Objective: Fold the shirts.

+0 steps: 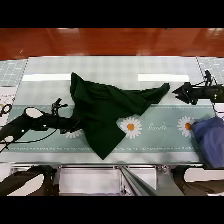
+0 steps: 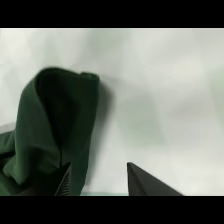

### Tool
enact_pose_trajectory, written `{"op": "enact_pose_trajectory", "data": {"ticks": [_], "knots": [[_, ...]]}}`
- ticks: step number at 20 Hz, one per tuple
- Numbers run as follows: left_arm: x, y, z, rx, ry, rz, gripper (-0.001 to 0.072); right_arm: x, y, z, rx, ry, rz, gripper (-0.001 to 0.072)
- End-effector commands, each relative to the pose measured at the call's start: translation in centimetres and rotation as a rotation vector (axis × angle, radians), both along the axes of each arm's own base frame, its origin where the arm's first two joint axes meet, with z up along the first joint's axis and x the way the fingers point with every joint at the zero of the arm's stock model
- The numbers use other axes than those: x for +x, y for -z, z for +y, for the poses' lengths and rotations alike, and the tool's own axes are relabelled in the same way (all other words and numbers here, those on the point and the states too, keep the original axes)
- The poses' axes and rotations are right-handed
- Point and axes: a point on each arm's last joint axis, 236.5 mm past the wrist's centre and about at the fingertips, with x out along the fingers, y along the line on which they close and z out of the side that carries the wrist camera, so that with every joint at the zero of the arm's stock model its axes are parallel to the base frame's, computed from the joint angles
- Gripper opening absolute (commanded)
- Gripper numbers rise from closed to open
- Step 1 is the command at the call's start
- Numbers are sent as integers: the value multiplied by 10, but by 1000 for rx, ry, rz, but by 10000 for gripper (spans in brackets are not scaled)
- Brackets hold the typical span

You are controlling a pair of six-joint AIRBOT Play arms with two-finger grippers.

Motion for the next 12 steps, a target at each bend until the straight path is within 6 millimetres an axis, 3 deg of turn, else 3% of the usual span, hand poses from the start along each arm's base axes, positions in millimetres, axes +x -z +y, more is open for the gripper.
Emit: {"op": "enact_pose_trajectory", "data": {"ticks": [1, 9, 11, 12], "knots": [[5, -6, -3, -10, 9, -17, 22, 24, 9, 4, 13, -21, -6, 407], [5, -6, -3, -10, 9, -17, 23, 72, 34, 49, 41, -100, 25, 392], [5, -6, -3, -10, 9, -17, 22, 79, 32, 60, 32, -126, 9, 289], [5, -6, -3, -10, 9, -18, 22, 81, 29, 65, 26, -146, -7, 149]]}}
